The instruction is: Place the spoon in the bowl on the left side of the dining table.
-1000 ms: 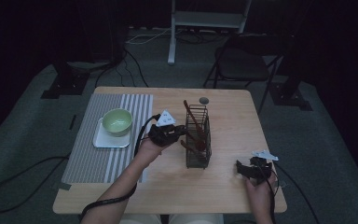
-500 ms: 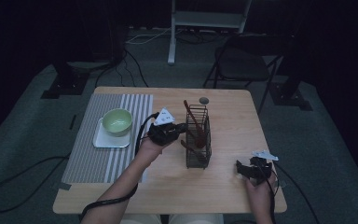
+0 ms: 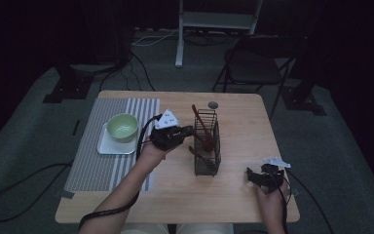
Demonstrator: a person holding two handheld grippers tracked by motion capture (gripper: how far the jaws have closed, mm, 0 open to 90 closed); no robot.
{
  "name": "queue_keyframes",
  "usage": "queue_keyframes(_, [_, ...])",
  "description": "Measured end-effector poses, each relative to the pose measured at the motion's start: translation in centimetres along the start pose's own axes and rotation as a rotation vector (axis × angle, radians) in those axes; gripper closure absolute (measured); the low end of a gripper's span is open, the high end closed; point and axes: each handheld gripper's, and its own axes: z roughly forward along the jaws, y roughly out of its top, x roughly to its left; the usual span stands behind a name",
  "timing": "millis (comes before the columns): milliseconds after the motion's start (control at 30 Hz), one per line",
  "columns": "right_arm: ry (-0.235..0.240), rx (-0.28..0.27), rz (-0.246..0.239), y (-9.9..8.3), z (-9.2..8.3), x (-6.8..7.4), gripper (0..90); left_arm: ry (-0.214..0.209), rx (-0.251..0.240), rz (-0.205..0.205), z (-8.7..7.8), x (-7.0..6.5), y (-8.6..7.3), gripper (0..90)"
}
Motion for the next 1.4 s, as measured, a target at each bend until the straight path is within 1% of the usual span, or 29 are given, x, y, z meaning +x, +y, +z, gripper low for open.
queue_keyframes(67, [0.000, 0.000, 0.000, 0.0, 0.0, 0.0, 12.4, 0.009, 0.001, 0.007, -0.3, -0.1, 0.1, 83.9])
queue_keyframes(100, [0.000, 0.000, 0.000, 0.0, 0.0, 0.0, 12.4, -0.004, 0.001, 0.008, -0.4, -0.1, 0.1, 83.9])
queue_keyframes(133, [0.000, 0.000, 0.000, 0.0, 0.0, 0.0, 12.4, 0.002, -0.008, 0.004, -0.6, -0.2, 0.2, 83.9])
queue_keyframes(167, [0.000, 0.000, 0.000, 0.0, 0.0, 0.0, 12.4, -0.008, -0.010, 0.009, -0.8, -0.3, 0.3, 83.9])
queue_keyframes(200, [0.000, 0.000, 0.000, 0.0, 0.0, 0.0, 12.4, 0.005, -0.019, 0.015, -1.0, -0.4, 0.4, 83.9])
queue_keyframes(267, [0.000, 0.000, 0.000, 0.0, 0.0, 0.0, 12.4, 0.002, -0.033, 0.011, -1.4, -0.4, 0.6, 83.9])
queue_keyframes(300, [0.000, 0.001, 0.000, 0.0, 0.0, 0.0, 12.4, 0.010, -0.041, 0.010, -1.5, -0.4, 0.7, 83.9])
queue_keyframes(367, [0.000, 0.001, -0.001, 0.0, 0.0, 0.0, 12.4, -0.007, -0.055, 0.000, -1.9, -0.4, 0.9, 83.9])
queue_keyframes(433, [0.000, 0.001, -0.001, 0.0, 0.0, 0.0, 12.4, -0.015, -0.059, 0.004, -2.4, -0.5, 1.2, 83.9])
queue_keyframes(467, [0.000, 0.001, 0.000, 0.0, 0.0, 0.0, 12.4, -0.005, -0.064, 0.010, -2.7, -0.6, 1.3, 83.9])
queue_keyframes(500, [0.000, 0.001, 0.000, 0.0, 0.0, 0.0, 12.4, -0.009, -0.070, 0.010, -3.0, -0.6, 1.5, 83.8])
queue_keyframes(533, [0.000, 0.001, -0.001, 0.0, 0.0, 0.0, 12.4, 0.012, -0.080, 0.023, -3.4, -0.7, 1.7, 83.8])
queue_keyframes(567, [0.000, 0.001, -0.001, 0.0, 0.0, 0.0, 12.4, 0.011, -0.083, 0.026, -3.7, -0.8, 1.8, 83.8])
queue_keyframes(600, [0.000, 0.001, 0.000, 0.0, 0.0, 0.0, 12.4, -0.003, -0.090, 0.016, -3.9, -0.7, 1.9, 83.8])
queue_keyframes(633, [0.000, 0.001, 0.000, 0.0, 0.0, 0.0, 12.4, 0.009, -0.104, 0.010, -4.3, -0.7, 2.0, 83.8])
queue_keyframes(700, [0.000, 0.001, -0.001, 0.0, 0.0, 0.0, 12.4, 0.005, -0.114, 0.011, -4.8, -0.7, 2.2, 83.8])
queue_keyframes(833, [0.000, 0.001, 0.000, 0.0, 0.0, 0.0, 12.4, 0.027, -0.121, 0.023, -5.8, -0.7, 2.5, 83.8])
queue_keyframes(867, [0.000, 0.001, 0.000, 0.0, 0.0, 0.0, 12.4, 0.027, -0.122, 0.023, -6.1, -0.6, 2.5, 83.8])
queue_keyframes(900, [0.000, 0.000, -0.001, 0.0, 0.0, 0.0, 12.4, 0.042, -0.133, 0.021, -6.5, -0.5, 2.6, 83.8])
queue_keyframes(933, [0.000, 0.001, -0.001, 0.0, 0.0, 0.0, 12.4, 0.039, -0.131, 0.021, -6.9, -0.3, 2.7, 83.8])
queue_keyframes(967, [0.000, 0.000, -0.001, 0.0, 0.0, 0.0, 12.4, 0.051, -0.136, 0.021, -7.1, -0.2, 2.7, 83.8])
queue_keyframes(1000, [0.000, 0.000, -0.001, 0.0, 0.0, 0.0, 12.4, 0.051, -0.136, 0.021, -7.1, -0.2, 2.7, 83.8])
queue_keyframes(1033, [0.000, 0.000, -0.001, 0.0, 0.0, 0.0, 12.4, 0.060, -0.148, 0.015, -7.8, 0.1, 2.8, 83.8])
queue_keyframes(1067, [0.000, 0.000, -0.001, 0.0, 0.0, 0.0, 12.4, 0.078, -0.152, 0.010, -8.1, 0.3, 2.9, 83.8])
queue_keyframes(1100, [0.000, 0.001, -0.001, 0.0, 0.0, 0.0, 12.4, 0.085, -0.156, 0.007, -8.4, 0.5, 2.9, 83.8])
queue_keyframes(1167, [0.000, 0.001, -0.001, 0.0, 0.0, 0.0, 12.4, 0.102, -0.156, 0.006, -8.7, 0.8, 2.7, 83.8])
queue_keyframes(1200, [0.000, 0.001, -0.001, 0.0, 0.0, 0.0, 12.4, 0.098, -0.151, 0.004, -8.8, 1.0, 2.7, 83.8])
queue_keyframes(1233, [0.000, 0.000, -0.001, 0.0, 0.0, 0.0, 12.4, 0.114, -0.158, -0.001, -8.9, 1.2, 2.5, 83.8])
queue_keyframes(1400, [0.000, 0.001, -0.001, 0.0, 0.0, 0.0, 12.4, 0.140, -0.159, -0.013, -9.2, 1.8, 1.8, 83.8])
